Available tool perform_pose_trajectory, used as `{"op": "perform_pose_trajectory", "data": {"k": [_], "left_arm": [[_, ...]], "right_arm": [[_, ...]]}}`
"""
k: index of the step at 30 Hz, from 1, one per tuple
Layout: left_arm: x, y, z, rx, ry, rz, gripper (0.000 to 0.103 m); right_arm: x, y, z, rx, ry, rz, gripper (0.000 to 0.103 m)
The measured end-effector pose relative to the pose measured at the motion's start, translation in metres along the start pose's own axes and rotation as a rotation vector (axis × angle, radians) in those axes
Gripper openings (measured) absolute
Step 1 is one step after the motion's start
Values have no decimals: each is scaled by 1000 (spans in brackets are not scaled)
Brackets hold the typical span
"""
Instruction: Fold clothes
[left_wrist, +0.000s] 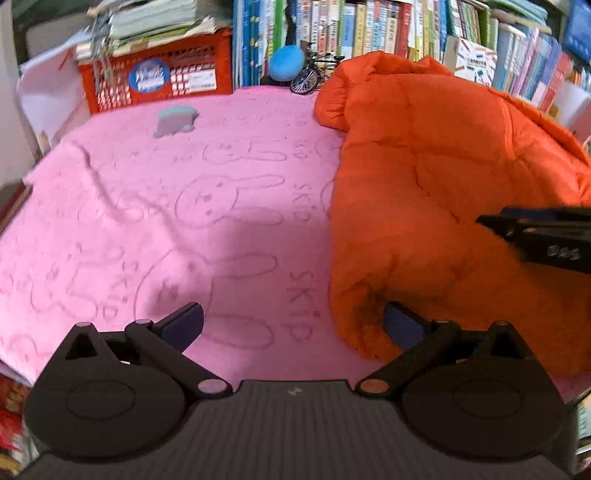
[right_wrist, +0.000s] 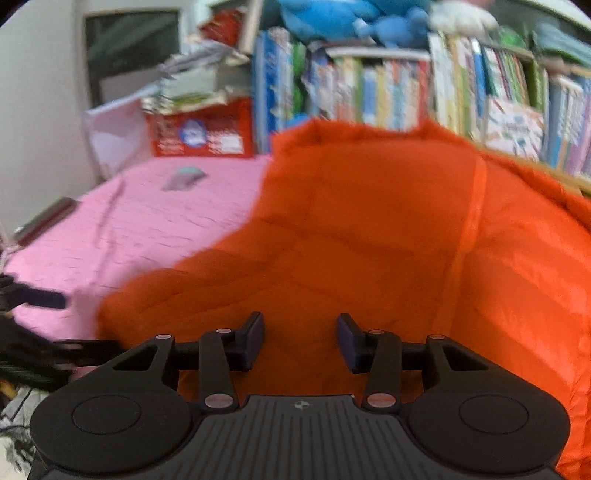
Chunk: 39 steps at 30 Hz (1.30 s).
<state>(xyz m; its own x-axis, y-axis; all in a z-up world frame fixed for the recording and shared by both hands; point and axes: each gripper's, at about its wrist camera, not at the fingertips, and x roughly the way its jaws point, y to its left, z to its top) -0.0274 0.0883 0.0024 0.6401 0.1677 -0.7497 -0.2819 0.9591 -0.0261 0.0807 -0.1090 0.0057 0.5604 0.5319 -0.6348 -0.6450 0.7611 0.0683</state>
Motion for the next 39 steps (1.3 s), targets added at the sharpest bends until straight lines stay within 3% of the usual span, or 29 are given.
{"op": "perform_pose_trajectory", "data": {"k": [6,10,12,16,20,23,26,28,31,33,35,37,39], "left_arm": [[9,-38,6,161,-8,27,103],[15,-49,2,259,-66,109,103],[15,-36,7,210,-51,125,103],[7,2,3,75,17,46,103],[-11,22,-13,37,58,18,103],[-20,15,-15,79,59,85,103],[-22,-6,-13,153,31,20,103],[-16,-20,-12,207,16,20,103],[-5,-29,-9,244,-25,97,103],[-8,-17,-5,190,-19,94,103],[-14,3,-5,132,-4,150,103],[-19,28,-6,36,40,43,103],[-24,39,-7,-43,86,-18,103]], "right_arm": [[14,-9,-13,54,33,13,46],[13,-17,-17,81,27,27,47],[13,-17,-19,80,19,29,47],[13,-18,-21,75,4,30,48],[14,-17,-23,72,-11,32,50],[14,-17,-23,66,-17,33,52],[15,-16,-24,60,-23,35,55],[15,-16,-24,58,-25,34,55],[15,-16,-25,55,-28,35,56],[14,-16,-25,58,-29,36,56],[13,-17,-26,60,-31,38,57],[12,-18,-27,64,-38,56,58],[11,-16,-29,59,-42,75,60]]}}
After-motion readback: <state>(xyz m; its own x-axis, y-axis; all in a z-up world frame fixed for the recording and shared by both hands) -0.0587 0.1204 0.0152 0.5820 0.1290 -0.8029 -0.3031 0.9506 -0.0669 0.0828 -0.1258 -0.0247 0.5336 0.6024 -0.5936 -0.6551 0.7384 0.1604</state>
